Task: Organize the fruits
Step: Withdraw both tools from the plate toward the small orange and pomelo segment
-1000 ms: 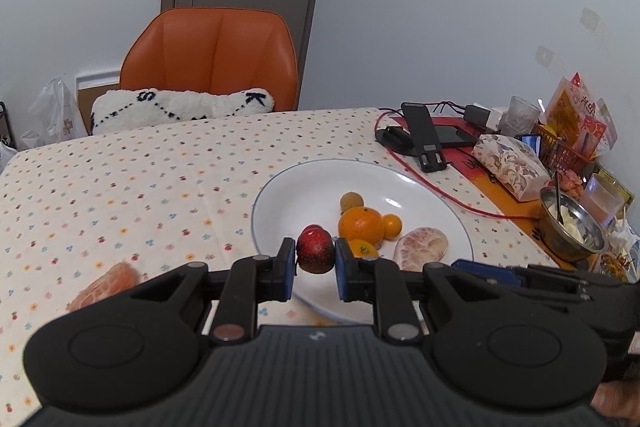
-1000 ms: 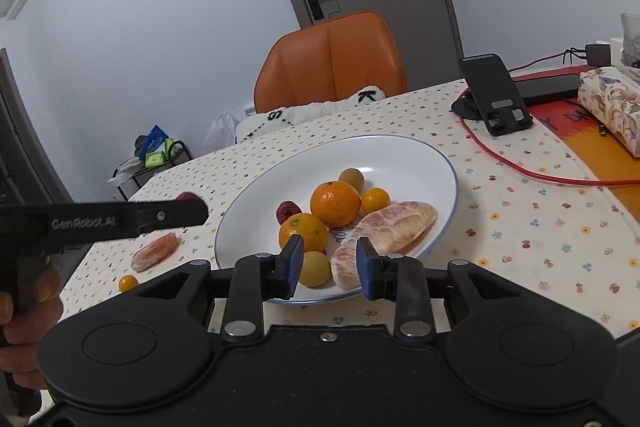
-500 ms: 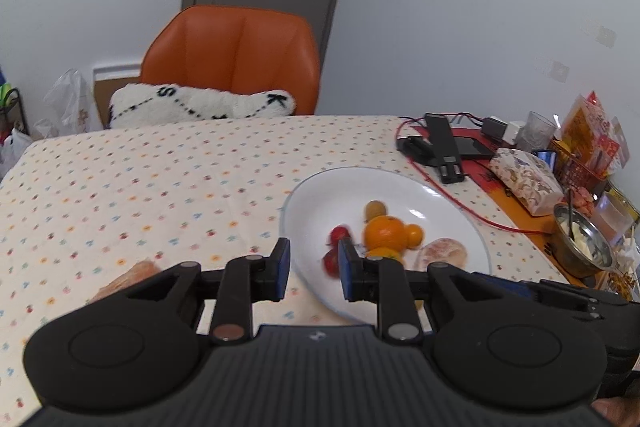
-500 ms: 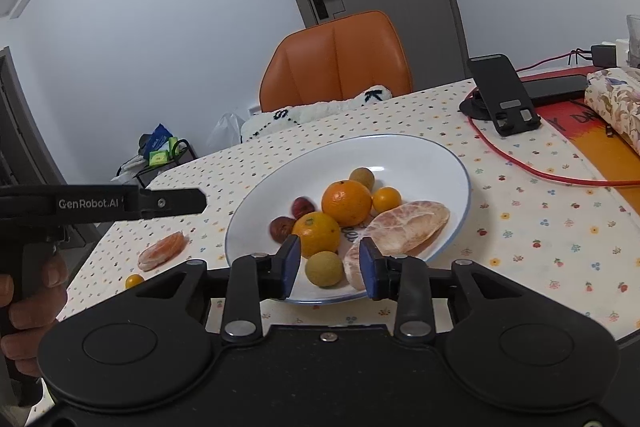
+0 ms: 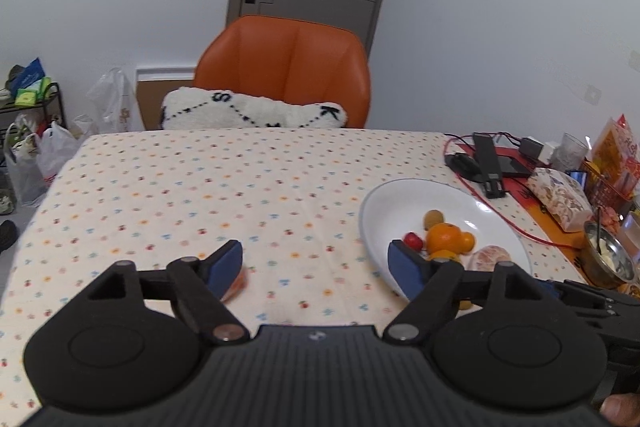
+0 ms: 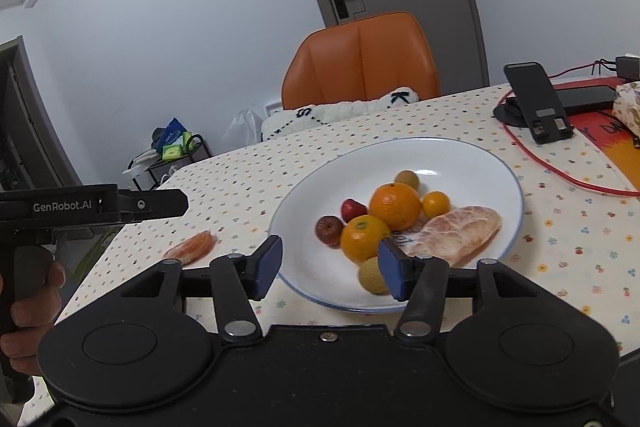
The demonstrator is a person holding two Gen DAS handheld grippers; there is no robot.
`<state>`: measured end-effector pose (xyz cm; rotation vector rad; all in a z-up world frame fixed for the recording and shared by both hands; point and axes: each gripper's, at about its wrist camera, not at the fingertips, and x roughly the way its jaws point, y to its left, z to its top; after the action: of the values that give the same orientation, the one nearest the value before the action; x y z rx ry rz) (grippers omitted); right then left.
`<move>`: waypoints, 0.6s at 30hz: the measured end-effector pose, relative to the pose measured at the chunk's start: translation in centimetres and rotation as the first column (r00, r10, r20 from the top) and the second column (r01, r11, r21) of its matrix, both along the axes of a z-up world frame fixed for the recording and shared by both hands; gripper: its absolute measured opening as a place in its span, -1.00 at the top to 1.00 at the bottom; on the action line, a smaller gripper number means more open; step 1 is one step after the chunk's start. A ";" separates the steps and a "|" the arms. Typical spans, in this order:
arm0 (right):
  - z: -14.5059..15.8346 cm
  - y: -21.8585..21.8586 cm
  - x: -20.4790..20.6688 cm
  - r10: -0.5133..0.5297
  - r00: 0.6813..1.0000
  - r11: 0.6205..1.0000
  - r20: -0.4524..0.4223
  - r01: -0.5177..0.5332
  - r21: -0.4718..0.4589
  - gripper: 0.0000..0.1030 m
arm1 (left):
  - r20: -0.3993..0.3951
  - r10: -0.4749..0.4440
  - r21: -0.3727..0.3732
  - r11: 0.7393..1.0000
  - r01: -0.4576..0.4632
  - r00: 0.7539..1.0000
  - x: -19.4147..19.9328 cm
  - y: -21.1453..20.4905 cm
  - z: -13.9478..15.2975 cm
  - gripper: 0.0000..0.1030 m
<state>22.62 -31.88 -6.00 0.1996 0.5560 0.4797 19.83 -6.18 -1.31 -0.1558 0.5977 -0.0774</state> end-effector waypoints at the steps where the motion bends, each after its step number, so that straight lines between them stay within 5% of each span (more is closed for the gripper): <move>1: 0.0 0.2 0.0 0.004 1.000 1.000 0.001 -0.004 -0.001 -0.09 | -0.004 0.008 0.000 1.000 -0.008 1.000 -0.1 0.3 0.0 -0.54; 18: 0.5 5.0 -0.2 0.086 0.996 0.996 0.006 -0.086 -0.022 -0.33 | -0.022 0.101 -0.027 0.994 -0.101 0.995 -2.2 5.9 -0.9 -0.54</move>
<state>22.39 -26.89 -5.55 0.1536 0.5640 0.5575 17.64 -0.26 -2.25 -0.2142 0.6089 0.0139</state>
